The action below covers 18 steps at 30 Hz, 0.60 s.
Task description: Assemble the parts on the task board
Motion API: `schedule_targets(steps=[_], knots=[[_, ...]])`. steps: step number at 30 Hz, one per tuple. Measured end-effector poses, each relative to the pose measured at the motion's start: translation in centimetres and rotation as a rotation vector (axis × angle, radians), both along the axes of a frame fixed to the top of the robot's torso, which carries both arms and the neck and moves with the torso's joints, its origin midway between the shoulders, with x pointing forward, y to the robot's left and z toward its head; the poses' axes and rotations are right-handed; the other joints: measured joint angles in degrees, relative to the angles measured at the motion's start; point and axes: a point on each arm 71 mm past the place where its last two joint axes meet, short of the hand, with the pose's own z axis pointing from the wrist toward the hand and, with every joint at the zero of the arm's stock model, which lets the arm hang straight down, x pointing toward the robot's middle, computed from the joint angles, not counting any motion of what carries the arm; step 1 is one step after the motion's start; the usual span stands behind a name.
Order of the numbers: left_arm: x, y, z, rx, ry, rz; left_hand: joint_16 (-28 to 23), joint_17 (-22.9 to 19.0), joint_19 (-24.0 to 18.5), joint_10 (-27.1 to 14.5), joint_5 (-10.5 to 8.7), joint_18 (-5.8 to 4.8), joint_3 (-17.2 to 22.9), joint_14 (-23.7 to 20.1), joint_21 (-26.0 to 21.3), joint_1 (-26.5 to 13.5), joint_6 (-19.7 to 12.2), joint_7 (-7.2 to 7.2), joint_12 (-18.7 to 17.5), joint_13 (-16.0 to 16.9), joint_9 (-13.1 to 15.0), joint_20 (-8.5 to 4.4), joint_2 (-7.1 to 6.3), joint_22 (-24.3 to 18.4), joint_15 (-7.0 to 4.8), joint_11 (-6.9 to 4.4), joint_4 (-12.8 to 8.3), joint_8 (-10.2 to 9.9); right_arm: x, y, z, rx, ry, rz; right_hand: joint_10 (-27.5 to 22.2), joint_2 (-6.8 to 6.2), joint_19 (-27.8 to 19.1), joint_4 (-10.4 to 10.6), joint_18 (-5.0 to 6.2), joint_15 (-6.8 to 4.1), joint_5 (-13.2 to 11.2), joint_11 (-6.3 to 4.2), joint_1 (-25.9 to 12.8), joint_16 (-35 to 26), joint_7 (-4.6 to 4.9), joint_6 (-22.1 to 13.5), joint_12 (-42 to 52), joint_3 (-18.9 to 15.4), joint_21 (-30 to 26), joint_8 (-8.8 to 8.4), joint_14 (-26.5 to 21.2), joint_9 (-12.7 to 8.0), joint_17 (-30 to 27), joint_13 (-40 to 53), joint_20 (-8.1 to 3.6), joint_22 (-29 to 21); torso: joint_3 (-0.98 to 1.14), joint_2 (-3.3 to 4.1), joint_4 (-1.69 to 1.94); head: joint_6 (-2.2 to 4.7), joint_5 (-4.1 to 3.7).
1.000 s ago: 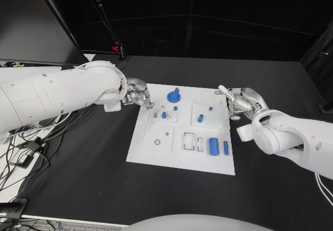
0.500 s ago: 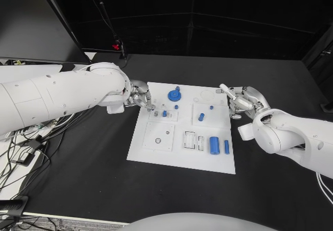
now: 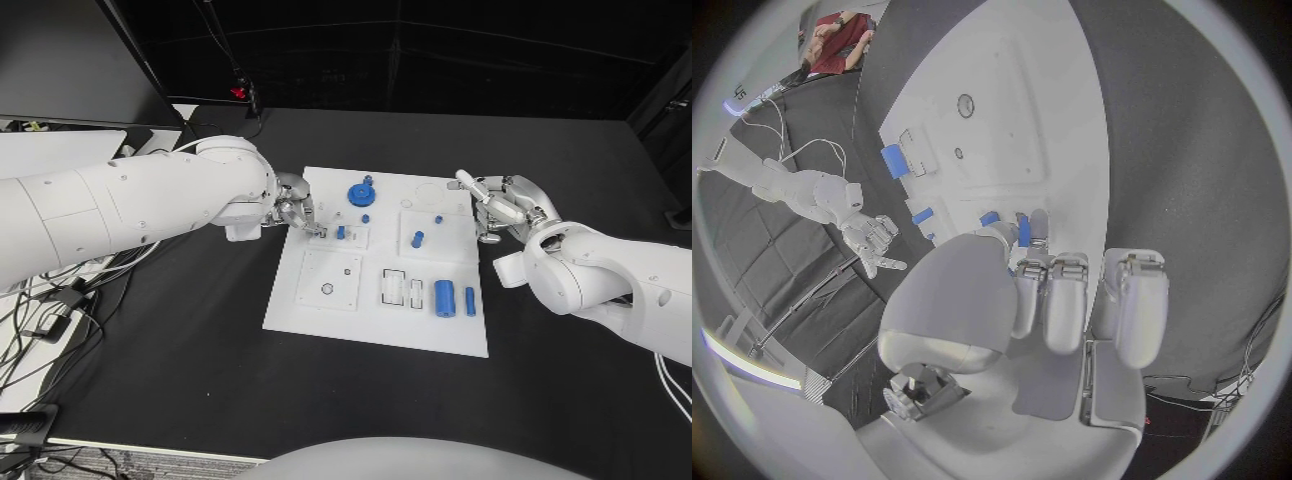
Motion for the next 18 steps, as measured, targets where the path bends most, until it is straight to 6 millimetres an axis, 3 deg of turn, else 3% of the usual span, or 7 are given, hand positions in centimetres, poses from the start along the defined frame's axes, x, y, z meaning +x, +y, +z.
schedule_targets(steps=[18], knots=[[0.2,-0.36,-0.16,0.003,-0.013,0.011,0.0,0.0,0.0,-0.1,-0.01,0.0,0.2,0.0,0.0,-0.1,0.0,0.0,0.1,-0.1,0.0,0.0,0.1,0.0,0.01,0.09,0.2,-0.2,0.0,-0.02,0.0,0.0,0.0,0.0,0.0,0.0,0.0,0.1,0.0,0.0,0.0,0.0,0.0,0.0,0.0,0.0,0.0,-0.1,0.0,0.0,0.0,0.0,0.0,0.0,0.0,0.0,0.01,0.0,-0.04,-0.22,-0.26]])
